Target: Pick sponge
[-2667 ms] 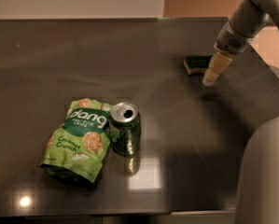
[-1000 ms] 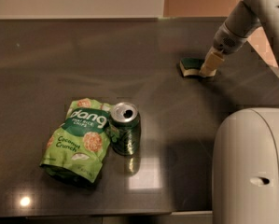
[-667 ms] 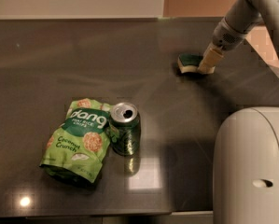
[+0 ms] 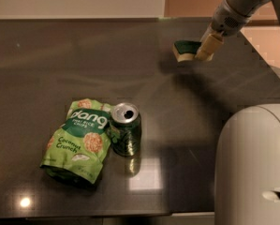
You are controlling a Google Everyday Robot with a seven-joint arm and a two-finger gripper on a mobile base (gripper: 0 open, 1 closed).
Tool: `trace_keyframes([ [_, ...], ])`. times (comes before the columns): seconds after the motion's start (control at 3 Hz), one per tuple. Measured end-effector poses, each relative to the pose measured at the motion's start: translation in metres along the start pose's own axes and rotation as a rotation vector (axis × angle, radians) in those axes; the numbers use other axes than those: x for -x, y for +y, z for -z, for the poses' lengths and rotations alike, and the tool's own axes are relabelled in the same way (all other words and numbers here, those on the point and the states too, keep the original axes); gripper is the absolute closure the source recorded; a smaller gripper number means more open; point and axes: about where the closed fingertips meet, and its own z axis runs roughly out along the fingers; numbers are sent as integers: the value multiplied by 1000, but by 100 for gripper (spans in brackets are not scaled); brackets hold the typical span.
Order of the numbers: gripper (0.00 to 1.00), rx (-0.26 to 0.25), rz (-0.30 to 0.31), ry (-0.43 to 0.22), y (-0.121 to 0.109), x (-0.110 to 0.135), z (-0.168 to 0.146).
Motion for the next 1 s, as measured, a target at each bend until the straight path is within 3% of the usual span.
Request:
trace_keyframes([
  [0.67, 100, -20, 119, -36, 20, 48, 40],
  [1.0, 100, -20, 120, -37, 20, 49, 40],
])
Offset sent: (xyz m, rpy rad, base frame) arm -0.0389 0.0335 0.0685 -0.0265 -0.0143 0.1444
